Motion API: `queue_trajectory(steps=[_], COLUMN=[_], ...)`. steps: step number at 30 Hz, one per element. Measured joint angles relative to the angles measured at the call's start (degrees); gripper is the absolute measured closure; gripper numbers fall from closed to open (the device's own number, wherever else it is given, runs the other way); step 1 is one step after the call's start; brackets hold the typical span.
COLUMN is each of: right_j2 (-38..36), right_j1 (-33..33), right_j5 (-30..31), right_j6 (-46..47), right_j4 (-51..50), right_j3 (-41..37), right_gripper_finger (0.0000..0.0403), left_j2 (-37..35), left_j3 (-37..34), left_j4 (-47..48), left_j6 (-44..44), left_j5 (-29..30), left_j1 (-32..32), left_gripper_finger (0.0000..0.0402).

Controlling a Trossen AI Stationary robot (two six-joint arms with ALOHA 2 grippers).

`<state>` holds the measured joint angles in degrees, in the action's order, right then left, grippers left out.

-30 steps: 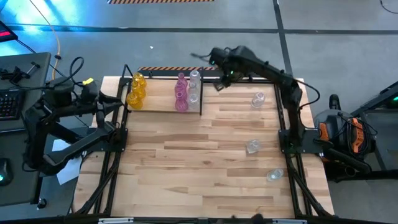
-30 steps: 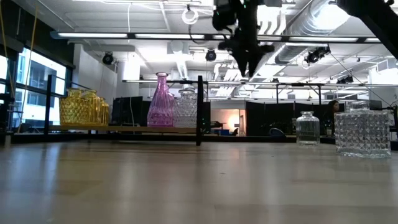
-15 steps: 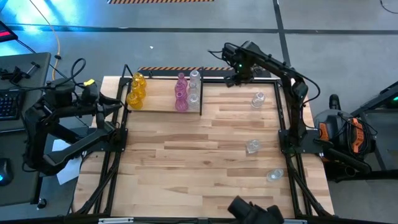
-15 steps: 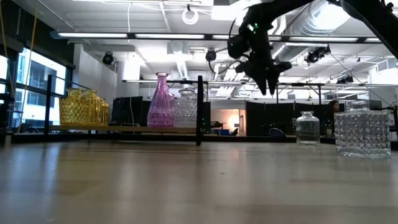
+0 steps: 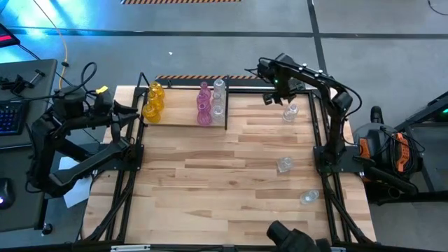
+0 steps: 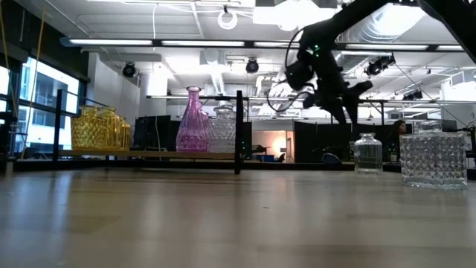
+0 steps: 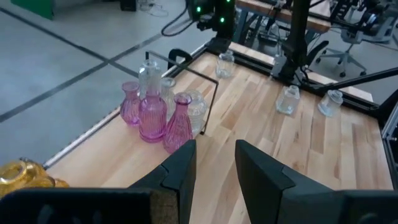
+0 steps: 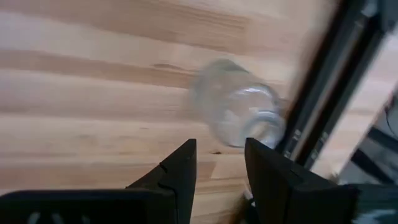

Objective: Sort vases onto shelf
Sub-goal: Put the transparent vase on the shelf to the left of the top pink vase on the shelf

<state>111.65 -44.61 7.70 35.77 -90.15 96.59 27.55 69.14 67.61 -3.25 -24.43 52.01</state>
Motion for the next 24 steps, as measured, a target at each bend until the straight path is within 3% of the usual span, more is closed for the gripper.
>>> queue_trajectory(steps=[12,24], right_j2=[-11.1,-11.36], right_j1=[-0.52,-0.51], right_j5=[-0.48,-2.18], right_j6=[9.26,8.82], right_j4=[6.52,15.44], right_j3=[-10.72,-17.66], right_gripper_finger=[0.0285,0.0285], left_j2=[-0.08,-0.08], left_j3=[0.04,0.04], left_j4=[-0.87,-1.12], left_j6=[-3.28,-2.98], left_j5=[-0.04,-0.04], left_j1=[0.0,0.0], left_gripper_finger=[0.0298,0.0298])
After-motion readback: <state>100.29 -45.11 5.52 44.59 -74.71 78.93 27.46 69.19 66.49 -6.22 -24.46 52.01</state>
